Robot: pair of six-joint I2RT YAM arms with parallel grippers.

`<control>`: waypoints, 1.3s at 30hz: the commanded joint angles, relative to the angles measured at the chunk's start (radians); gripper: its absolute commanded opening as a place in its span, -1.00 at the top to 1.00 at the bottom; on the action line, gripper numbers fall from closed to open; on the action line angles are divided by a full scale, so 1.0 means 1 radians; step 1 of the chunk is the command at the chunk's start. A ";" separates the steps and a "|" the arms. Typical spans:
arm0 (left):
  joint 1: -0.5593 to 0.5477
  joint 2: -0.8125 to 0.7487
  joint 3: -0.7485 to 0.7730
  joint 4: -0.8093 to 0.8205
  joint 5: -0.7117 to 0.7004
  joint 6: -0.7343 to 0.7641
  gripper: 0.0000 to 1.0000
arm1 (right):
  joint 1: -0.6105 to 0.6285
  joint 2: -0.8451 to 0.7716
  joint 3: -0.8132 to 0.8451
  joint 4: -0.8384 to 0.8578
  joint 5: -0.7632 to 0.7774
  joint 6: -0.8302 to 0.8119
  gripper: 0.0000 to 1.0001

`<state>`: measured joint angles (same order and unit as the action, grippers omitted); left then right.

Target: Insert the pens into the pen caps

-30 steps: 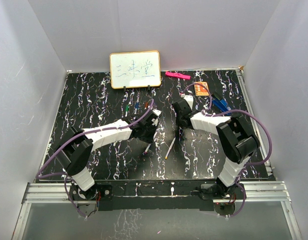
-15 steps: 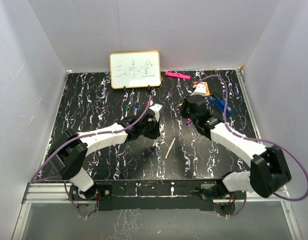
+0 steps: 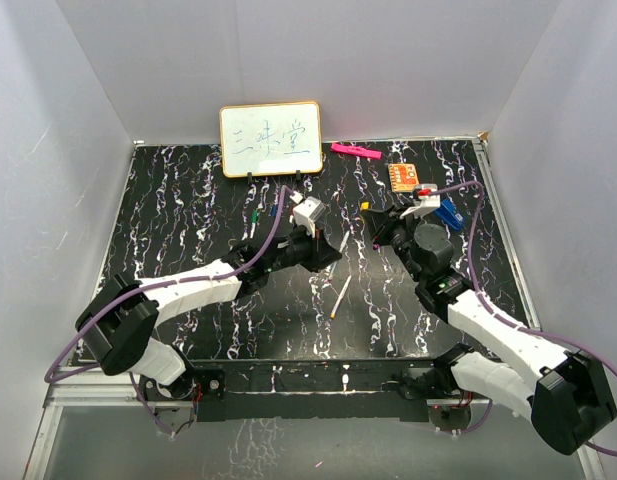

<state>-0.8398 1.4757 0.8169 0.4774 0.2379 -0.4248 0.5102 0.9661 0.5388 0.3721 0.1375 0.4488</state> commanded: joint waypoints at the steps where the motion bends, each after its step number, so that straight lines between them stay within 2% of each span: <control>1: -0.008 -0.006 -0.022 0.214 0.094 -0.028 1.00 | -0.001 -0.045 -0.035 0.235 -0.054 -0.001 1.00; 6: -0.011 -0.010 -0.050 0.317 0.099 -0.062 1.00 | -0.001 -0.069 -0.089 0.333 -0.059 0.022 1.00; 15: -0.014 -0.006 -0.066 0.376 0.083 -0.091 1.00 | -0.001 -0.086 -0.119 0.387 -0.063 0.048 1.00; 39: -0.014 0.019 -0.049 0.391 0.084 -0.107 1.00 | 0.000 -0.063 -0.128 0.423 -0.099 0.064 1.00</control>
<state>-0.8482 1.5005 0.7628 0.8154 0.3119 -0.5327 0.5102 0.9028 0.4149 0.7204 0.0517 0.5076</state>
